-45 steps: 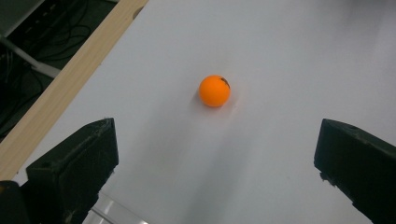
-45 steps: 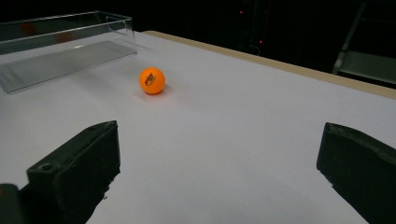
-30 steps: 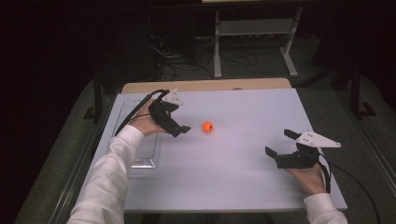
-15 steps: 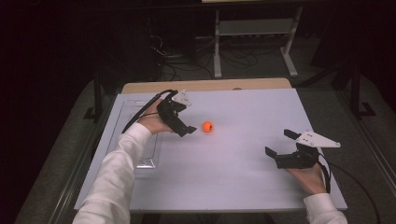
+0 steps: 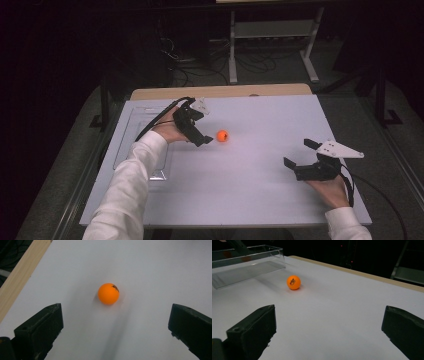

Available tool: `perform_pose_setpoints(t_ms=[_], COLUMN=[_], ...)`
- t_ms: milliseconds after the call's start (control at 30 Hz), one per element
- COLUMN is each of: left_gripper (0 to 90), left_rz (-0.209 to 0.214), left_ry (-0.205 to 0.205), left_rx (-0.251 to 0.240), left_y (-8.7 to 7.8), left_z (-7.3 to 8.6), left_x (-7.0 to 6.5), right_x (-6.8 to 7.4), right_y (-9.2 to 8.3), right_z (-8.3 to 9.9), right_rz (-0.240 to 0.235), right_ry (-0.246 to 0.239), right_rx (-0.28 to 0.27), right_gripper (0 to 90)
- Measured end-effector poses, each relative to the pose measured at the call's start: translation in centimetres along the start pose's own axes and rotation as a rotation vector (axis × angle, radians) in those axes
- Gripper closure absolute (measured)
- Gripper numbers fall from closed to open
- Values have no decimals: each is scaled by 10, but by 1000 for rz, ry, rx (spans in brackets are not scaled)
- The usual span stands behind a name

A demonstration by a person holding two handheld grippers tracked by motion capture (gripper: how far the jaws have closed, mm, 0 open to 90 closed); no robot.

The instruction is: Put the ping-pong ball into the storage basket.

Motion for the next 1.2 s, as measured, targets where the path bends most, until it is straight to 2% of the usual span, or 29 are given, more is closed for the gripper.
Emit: perform_pose_setpoints(t_ms=[900,1067,1200], left_gripper=[0,0,0], left_rz=[39,44,49], left_ry=[20,15,26], left_rx=[68,57,59], left_y=[35,42,45], left_z=[1,0,-2], left_x=[5,5,6], right_x=[5,6,6], right_y=[6,5,6], right_z=[3,4,4], right_rz=[-11,-10,-9], right_ry=[-38,-39,-45], right_rx=[36,37,41], right_gripper=[0,0,0])
Point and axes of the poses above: each handheld gripper's, and its own axes: y roughly forward along the jaws, z roughly out of its underside, x roughly to its left, the point moved 6 cm from there along y, roughly forward along the jaws, and after that the axes turned 3 degrees about z, right-handed, at the moved point
